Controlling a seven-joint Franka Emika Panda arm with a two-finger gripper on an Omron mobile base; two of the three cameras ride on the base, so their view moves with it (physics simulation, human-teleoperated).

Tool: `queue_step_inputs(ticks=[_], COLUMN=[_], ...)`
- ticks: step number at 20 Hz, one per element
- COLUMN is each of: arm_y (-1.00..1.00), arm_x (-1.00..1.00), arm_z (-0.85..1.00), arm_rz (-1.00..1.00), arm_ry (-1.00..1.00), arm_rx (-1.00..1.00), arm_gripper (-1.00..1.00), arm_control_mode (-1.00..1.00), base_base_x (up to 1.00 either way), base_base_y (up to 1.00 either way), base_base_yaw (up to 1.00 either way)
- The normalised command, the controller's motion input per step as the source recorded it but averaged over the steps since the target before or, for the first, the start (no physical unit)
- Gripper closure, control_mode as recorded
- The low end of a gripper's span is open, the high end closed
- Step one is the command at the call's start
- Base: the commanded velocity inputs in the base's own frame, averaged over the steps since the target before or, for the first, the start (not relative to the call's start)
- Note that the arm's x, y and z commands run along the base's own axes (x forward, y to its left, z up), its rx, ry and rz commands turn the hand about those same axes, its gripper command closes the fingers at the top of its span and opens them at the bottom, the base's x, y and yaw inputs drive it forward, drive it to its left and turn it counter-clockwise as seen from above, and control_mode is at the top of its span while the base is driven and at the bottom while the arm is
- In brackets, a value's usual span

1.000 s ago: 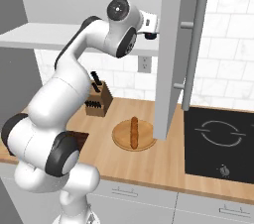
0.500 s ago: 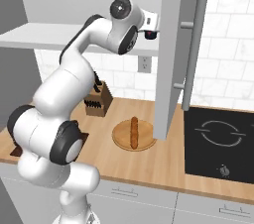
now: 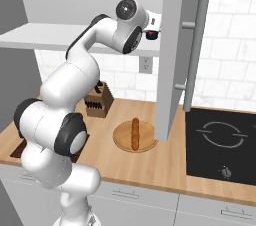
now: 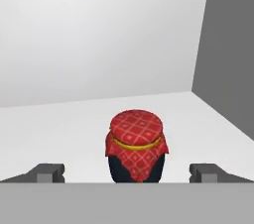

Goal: From the different types of pastries on the counter, select a croissant and place it on the cutting board. Then retrieve a jar of jam from the cabinet and place it alongside the croissant on the cutting board.

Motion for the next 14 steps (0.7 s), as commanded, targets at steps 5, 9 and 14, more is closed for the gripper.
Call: queue_step_inputs(ticks=[5,9,14], arm_y=[-0.16,-0.08,0.00], arm_x=[0.22,0.16,0.15], arm_z=[-0.04,-0.11,-0.25], arm_rz=[0.00,0.00,0.00], arm_ry=[0.00,0.00,0.00], arm_rx=[0.00,0.00,-0.04], arm_gripper=[-1.00,-1.00,-1.00], arm_control_mode=[-1.00,-1.00,-1.00], base_base_x=[0.00,0.00,0.00], base_base_y=[0.00,0.00,0.00], base_base_yaw=[0.00,0.00,0.00])
